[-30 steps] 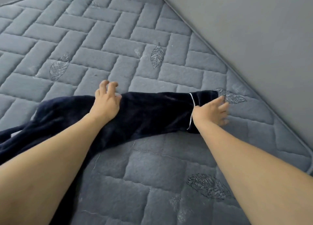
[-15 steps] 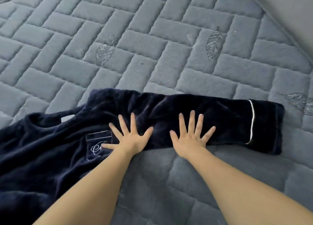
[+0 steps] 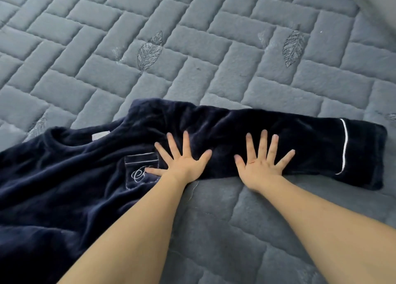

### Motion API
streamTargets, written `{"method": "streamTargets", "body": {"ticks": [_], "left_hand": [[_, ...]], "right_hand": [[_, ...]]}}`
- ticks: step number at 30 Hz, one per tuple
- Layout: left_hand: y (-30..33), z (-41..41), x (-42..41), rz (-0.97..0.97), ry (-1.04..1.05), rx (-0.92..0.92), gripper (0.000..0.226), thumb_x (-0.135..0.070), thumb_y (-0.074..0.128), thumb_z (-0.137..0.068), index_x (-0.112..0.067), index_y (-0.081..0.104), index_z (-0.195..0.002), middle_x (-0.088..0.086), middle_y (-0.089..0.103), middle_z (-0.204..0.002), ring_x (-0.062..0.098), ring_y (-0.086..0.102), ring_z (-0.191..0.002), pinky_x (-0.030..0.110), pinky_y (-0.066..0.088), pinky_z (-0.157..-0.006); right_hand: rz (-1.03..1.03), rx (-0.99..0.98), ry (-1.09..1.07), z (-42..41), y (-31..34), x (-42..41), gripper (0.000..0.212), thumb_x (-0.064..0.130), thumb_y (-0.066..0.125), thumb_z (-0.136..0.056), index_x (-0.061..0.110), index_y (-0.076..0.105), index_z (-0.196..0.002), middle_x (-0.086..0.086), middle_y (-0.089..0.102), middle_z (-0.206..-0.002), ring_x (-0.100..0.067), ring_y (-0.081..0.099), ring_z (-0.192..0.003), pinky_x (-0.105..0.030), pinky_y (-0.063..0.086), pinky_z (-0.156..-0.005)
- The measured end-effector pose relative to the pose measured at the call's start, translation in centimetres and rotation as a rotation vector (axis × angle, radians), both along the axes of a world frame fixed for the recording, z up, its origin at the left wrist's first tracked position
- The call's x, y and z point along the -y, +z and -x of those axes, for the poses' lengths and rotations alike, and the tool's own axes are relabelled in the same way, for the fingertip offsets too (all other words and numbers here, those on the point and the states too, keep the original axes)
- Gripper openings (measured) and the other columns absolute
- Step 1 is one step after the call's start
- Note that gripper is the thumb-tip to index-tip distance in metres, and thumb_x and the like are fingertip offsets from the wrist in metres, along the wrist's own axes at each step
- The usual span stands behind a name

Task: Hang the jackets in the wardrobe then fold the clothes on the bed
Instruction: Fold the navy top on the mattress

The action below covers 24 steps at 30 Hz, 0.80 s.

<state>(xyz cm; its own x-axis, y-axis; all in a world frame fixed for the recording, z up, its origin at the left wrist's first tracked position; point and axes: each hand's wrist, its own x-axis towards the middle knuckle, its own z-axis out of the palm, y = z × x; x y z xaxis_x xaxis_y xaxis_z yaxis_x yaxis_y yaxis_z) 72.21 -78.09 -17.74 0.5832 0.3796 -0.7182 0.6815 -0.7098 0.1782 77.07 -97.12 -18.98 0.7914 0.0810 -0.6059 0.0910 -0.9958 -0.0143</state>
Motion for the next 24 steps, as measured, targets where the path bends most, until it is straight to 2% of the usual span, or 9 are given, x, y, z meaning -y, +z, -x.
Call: {"method": "streamTargets", "body": {"ticks": [3, 6, 8, 10, 13, 16, 19, 21, 24], "left_hand": [[0.9, 1.0, -0.3, 0.070, 0.027, 0.121, 0.077, -0.082, 0.023, -0.081, -0.057, -0.015, -0.144, -0.017, -0.036, -0.153, 0.024, -0.040, -0.139, 0.078, -0.020, -0.091], [2.6, 5.7, -1.4, 0.114, 0.076, 0.487, 0.059, -0.047, 0.040, -0.098, -0.038, 0.019, -0.152, -0.009, 0.002, -0.163, 0.018, -0.005, -0.149, 0.055, -0.007, -0.115], [4.1, 11.9, -2.6, 0.063, 0.052, 0.719, 0.046, -0.027, 0.047, -0.097, -0.019, 0.041, -0.143, 0.002, 0.031, -0.153, 0.022, 0.025, -0.140, 0.035, 0.015, -0.117], [5.1, 19.6, -4.5, -0.117, -0.022, 0.805, 0.038, -0.024, 0.049, -0.090, -0.009, 0.055, -0.125, 0.008, 0.049, -0.134, 0.027, 0.045, -0.119, 0.035, 0.032, -0.106], [5.7, 31.3, -8.4, -0.297, -0.105, 0.532, 0.056, -0.045, 0.041, -0.085, -0.008, 0.059, -0.122, 0.012, 0.052, -0.129, 0.035, 0.053, -0.115, 0.044, 0.035, -0.101], [6.1, 38.9, -12.9, -0.255, 0.028, 0.057, 0.088, -0.071, 0.022, -0.074, -0.024, 0.031, -0.147, 0.002, 0.020, -0.156, 0.025, 0.018, -0.144, 0.055, 0.009, -0.116], [6.2, 41.5, -16.3, -0.109, -0.039, -0.021, 0.100, -0.066, 0.040, -0.067, -0.034, 0.002, -0.154, 0.000, -0.002, -0.159, 0.021, -0.002, -0.147, 0.058, -0.005, -0.116], [6.2, 41.8, -17.1, -0.186, -0.274, -0.048, 0.104, -0.059, 0.050, -0.070, -0.035, -0.007, -0.154, 0.006, 0.003, -0.157, 0.027, 0.005, -0.146, 0.056, -0.001, -0.117], [6.6, 41.2, -17.0, -0.381, -0.486, -0.038, 0.081, -0.049, 0.052, -0.084, -0.029, 0.013, -0.152, 0.006, 0.036, -0.143, 0.028, 0.039, -0.128, 0.045, 0.031, -0.108]], "right_hand": [[0.036, 0.029, 0.013, 1.1, 1.4, 0.1, 0.065, 0.064, -0.003, -0.092, 0.033, -0.039, -0.137, -0.005, -0.050, -0.142, -0.032, -0.042, -0.135, -0.069, -0.028, -0.096], [-0.009, 0.156, 0.039, 5.5, 2.6, -0.9, 0.068, 0.059, 0.002, -0.095, 0.024, -0.024, -0.148, -0.010, -0.030, -0.156, -0.030, -0.027, -0.144, -0.062, -0.021, -0.107], [-0.155, 0.225, 0.053, 10.4, 3.5, -2.5, 0.069, 0.052, 0.017, -0.099, 0.018, -0.007, -0.154, -0.012, -0.013, -0.161, -0.029, -0.011, -0.148, -0.053, -0.012, -0.115], [-0.319, 0.219, 0.036, 15.6, 4.6, -5.0, 0.061, 0.043, 0.034, -0.099, 0.015, 0.022, -0.152, -0.009, 0.013, -0.158, -0.026, 0.011, -0.144, -0.043, 0.005, -0.118], [-0.429, 0.087, -0.039, 22.4, 5.8, -10.1, 0.043, 0.037, 0.046, -0.095, 0.015, 0.048, -0.131, -0.004, 0.040, -0.140, -0.025, 0.035, -0.126, -0.039, 0.028, -0.106], [-0.620, -0.239, -0.488, 26.5, 7.3, -15.4, 0.062, 0.034, 0.057, -0.090, 0.008, 0.033, -0.140, -0.013, 0.037, -0.144, -0.030, 0.039, -0.128, -0.040, 0.034, -0.106], [-0.785, -0.450, -0.827, 29.2, 8.0, -18.6, 0.085, 0.036, 0.072, -0.083, 0.009, 0.022, -0.145, -0.009, 0.035, -0.143, -0.027, 0.044, -0.123, -0.037, 0.040, -0.100], [-0.845, -0.554, -0.949, 31.2, 8.1, -19.4, 0.076, 0.027, 0.075, -0.081, 0.009, 0.029, -0.138, -0.006, 0.049, -0.128, -0.023, 0.052, -0.110, -0.036, 0.045, -0.092], [-0.825, -0.568, -0.969, 33.0, 8.5, -18.8, 0.055, 0.022, 0.075, -0.082, 0.006, 0.047, -0.126, -0.012, 0.063, -0.114, -0.026, 0.064, -0.098, -0.039, 0.057, -0.081]]}}
